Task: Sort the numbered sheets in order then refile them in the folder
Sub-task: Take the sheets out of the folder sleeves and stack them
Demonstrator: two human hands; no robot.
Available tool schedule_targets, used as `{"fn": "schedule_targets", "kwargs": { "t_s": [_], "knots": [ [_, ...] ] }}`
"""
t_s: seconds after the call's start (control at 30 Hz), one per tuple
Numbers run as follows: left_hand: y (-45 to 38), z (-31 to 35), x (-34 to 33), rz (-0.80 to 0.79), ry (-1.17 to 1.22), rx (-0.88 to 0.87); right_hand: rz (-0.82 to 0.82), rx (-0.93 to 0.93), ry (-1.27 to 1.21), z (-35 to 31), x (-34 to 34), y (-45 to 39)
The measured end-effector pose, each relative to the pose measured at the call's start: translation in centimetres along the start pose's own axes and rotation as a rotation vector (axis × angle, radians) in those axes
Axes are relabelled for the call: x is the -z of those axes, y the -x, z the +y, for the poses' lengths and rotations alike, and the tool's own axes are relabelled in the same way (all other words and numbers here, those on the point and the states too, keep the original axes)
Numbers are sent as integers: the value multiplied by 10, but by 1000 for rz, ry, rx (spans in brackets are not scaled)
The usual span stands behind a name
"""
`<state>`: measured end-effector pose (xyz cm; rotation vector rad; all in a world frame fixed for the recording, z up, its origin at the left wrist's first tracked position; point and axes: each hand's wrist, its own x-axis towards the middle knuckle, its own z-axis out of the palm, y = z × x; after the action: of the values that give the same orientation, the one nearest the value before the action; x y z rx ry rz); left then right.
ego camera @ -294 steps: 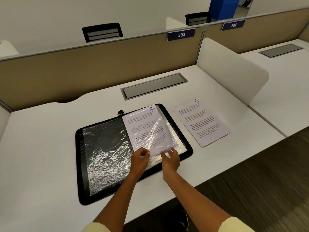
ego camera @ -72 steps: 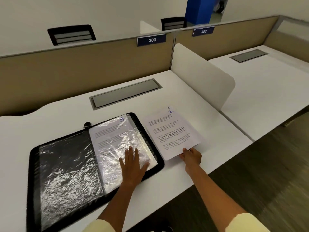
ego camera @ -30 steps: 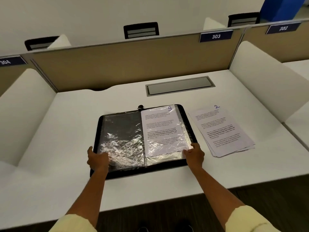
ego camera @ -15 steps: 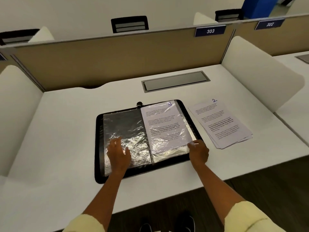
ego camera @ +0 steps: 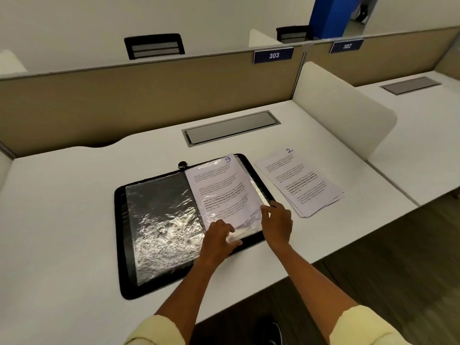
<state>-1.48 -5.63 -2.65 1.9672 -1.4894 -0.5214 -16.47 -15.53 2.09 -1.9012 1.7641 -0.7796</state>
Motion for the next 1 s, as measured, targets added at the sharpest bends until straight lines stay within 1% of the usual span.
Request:
{"fn": "schedule_targets", "kwargs": {
  "t_s": [0.13,0.2,0.27,0.37,0.4,0.47,0.57,0.63,0.73,0.9,0.93,1.0],
  "knots": [
    [-7,4,1,47,3,-14,-12,3,-60,3,-4,-3],
    [-10,4,3,48,-5,-15,12,-51,-178,1,-2,-1],
    [-11,3,4,65,1,-4,40,-195,-347,-5,2,3],
    [-12,-2,0,87,22,23,27,-545,-603,-3,-8,10],
    [-12,-1,-1,94,28,27,-6,-653,-695,-2,-11,15],
    [-13,1,-3,113,28,36,-108,-763,-856,-2,-18,28],
    [-11,0,-6,133,25,36,-307,-798,-1064,-11,-20,45],
    [-10,-2,-9,125,31,26,-374,-817,-1163,-17,-25,50],
    [-10,-5,-10,114,36,22,-325,-873,-1178,-20,-37,49],
    [-9,-4,-9,112,35,13,-167,-855,-968,-26,-48,50],
    [-9,-4,-8,114,36,12,-153,-855,-927,-29,-48,51],
    [-8,-3,-7,120,44,15,-182,-866,-886,-31,-54,54]
  ]
}}
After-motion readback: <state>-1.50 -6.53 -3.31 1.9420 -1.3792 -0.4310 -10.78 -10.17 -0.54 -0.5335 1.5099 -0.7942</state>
